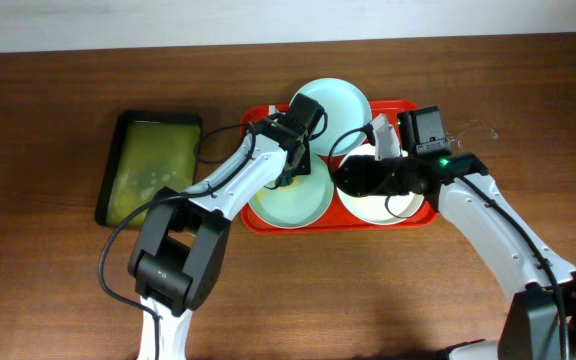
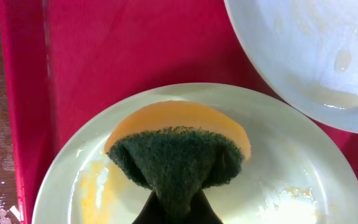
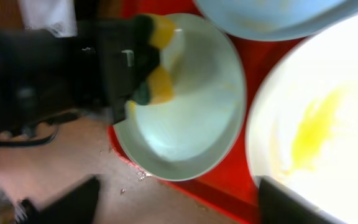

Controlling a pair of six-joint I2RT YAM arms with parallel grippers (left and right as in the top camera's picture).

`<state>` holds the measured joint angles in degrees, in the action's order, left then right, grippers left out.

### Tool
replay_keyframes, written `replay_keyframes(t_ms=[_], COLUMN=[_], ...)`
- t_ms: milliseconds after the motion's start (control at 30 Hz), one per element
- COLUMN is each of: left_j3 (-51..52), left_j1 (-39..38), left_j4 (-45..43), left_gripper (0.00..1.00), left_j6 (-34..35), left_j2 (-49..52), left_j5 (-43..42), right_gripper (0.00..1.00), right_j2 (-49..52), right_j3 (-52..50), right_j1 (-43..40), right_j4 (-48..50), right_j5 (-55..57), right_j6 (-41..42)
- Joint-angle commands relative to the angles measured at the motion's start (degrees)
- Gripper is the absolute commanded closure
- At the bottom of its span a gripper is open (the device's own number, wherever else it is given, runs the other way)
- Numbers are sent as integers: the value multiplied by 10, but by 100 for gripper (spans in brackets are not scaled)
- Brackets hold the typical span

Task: Clean dirty plates on tray and stack at the side
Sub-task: 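Reach the right gripper to the pale green plate rim and grasp it, then scrub the pale green plate with the sponge in the left gripper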

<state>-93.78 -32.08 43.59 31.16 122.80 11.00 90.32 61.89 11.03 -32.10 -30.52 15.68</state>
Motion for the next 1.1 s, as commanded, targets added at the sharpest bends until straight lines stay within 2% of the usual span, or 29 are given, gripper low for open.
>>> replay_keyframes(t_ms=[0, 200, 400, 433, 500, 600, 667, 700, 800, 933, 1067], left_j3=[1, 1, 1, 1, 1, 1, 1, 2, 9, 9, 9], left_j1=[1, 1, 1, 1, 1, 1, 1, 1, 1, 1, 1], left_j4=[-1, -8, -9, -9, -9, -9, -9, -9, -11, -12, -12], left_gripper=[100, 100, 100, 100, 100, 100, 100, 100, 100, 100, 100], left_j6=[7, 8, 8, 8, 8, 8, 8, 7, 7, 7, 8], left_j2=[1, 1, 1, 1, 1, 1, 1, 1, 1, 1, 1], left_j5=[8, 8, 8, 8, 8, 8, 8, 8, 9, 9, 8], right_gripper=[53, 58, 60, 66, 66, 66, 66, 66, 66, 60, 60], right_j2=[28, 123, 150, 154, 154, 154, 154, 154, 154, 159, 166], right_j3=[10, 10, 10, 10, 10, 10, 11, 11, 11, 11, 11], right_j1=[2, 35, 41, 41, 41, 47, 61, 63, 62, 61, 61], right_j4=[-2, 39, 64, 61, 67, 69, 71, 56, 44, 64, 103], right_j5=[42, 61, 37, 33, -25, -26, 3, 51, 119, 147, 161], right_j6=[2, 12, 2, 2, -66, -80, -77, -32, 19, 28, 29])
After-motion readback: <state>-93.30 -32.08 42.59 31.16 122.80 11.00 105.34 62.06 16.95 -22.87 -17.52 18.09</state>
